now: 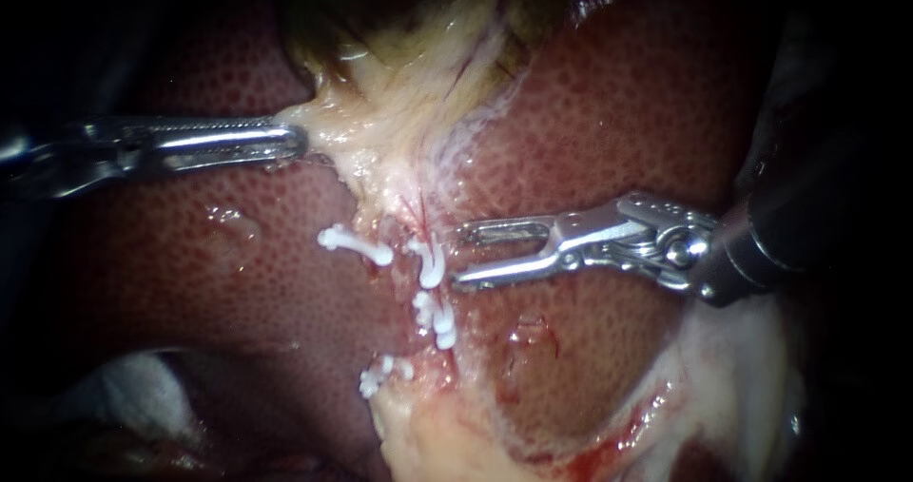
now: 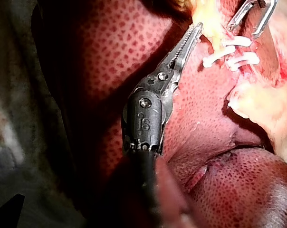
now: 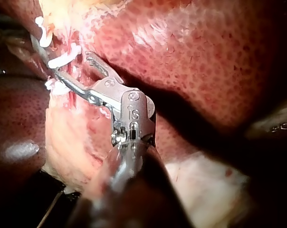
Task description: Going back third clip right tube
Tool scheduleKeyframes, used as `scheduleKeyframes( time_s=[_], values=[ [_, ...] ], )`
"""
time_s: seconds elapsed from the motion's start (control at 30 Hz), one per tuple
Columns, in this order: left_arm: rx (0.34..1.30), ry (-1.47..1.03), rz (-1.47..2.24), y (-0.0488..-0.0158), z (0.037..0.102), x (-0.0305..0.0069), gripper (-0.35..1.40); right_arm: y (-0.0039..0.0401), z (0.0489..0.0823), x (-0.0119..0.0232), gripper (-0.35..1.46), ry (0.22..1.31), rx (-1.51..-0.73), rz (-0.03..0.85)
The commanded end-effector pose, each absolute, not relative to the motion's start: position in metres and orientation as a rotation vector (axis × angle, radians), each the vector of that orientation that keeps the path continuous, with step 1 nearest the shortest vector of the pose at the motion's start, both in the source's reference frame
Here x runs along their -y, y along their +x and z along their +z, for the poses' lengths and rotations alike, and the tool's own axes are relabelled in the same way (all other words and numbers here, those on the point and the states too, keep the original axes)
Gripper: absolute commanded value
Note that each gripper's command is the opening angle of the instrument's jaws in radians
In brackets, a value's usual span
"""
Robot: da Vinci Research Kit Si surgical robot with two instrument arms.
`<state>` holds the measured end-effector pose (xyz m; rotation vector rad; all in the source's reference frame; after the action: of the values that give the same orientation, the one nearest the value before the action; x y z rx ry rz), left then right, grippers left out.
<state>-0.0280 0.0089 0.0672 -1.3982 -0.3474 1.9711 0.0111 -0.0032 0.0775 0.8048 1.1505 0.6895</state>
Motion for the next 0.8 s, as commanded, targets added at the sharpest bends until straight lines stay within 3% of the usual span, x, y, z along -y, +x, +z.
scheduleKeyframes(
  time_s=[0.03,0.8],
  values=[
    [0.348,-1.398,1.971,-0.0281,0.0672,-0.0089,-0.35,0.0115,0.0776,0.0033,0.49,0.808,-1.150,0.687],
    [0.347,-1.399,1.972,-0.0281,0.0673,-0.0089,-0.35,0.0160,0.0786,0.0057,0.49,0.864,-1.167,0.625]
  ],
)
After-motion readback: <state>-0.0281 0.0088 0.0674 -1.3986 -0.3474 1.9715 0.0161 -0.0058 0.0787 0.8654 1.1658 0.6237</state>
